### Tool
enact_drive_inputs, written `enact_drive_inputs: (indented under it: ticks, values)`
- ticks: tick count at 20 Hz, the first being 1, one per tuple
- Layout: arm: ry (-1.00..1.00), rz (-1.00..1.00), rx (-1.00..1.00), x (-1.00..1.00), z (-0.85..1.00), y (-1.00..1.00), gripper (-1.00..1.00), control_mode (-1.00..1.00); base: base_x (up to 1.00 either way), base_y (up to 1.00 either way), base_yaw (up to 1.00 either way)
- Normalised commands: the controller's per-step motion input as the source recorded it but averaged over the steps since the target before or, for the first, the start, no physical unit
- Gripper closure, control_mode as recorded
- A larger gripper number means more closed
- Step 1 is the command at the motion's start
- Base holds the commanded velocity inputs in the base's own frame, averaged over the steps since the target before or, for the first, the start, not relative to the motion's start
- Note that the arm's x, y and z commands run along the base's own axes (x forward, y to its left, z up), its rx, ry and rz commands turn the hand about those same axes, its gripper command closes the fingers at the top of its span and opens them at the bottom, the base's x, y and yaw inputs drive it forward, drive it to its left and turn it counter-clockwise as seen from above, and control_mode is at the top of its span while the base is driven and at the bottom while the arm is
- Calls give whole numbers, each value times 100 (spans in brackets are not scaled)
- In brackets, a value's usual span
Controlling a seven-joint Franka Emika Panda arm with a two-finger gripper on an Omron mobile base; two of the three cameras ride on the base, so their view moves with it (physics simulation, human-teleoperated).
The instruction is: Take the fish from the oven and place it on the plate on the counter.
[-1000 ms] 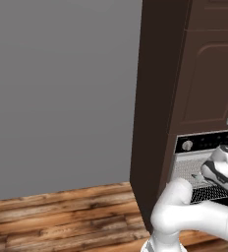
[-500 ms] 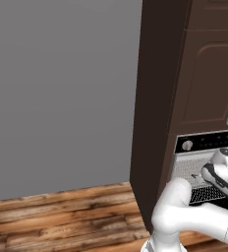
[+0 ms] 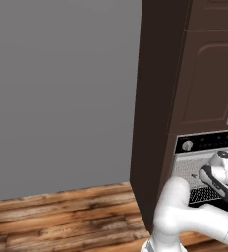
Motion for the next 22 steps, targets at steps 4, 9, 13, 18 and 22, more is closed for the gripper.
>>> enact_drive_inputs:
  ticks: [4,9,13,18,22]
  values:
    - [0,-2,0,40,-1,-19,-100,-100,0,0,0]
    - [1,-2,1,26,-12,-27,-100,-100,0,0,0]
    - [4,0,5,0,-21,-19,-100,-100,0,0,0]
    - [6,0,3,0,-25,-11,-100,-100,0,0,0]
    - [2,0,2,0,-40,-3,-100,-100,0,0,0]
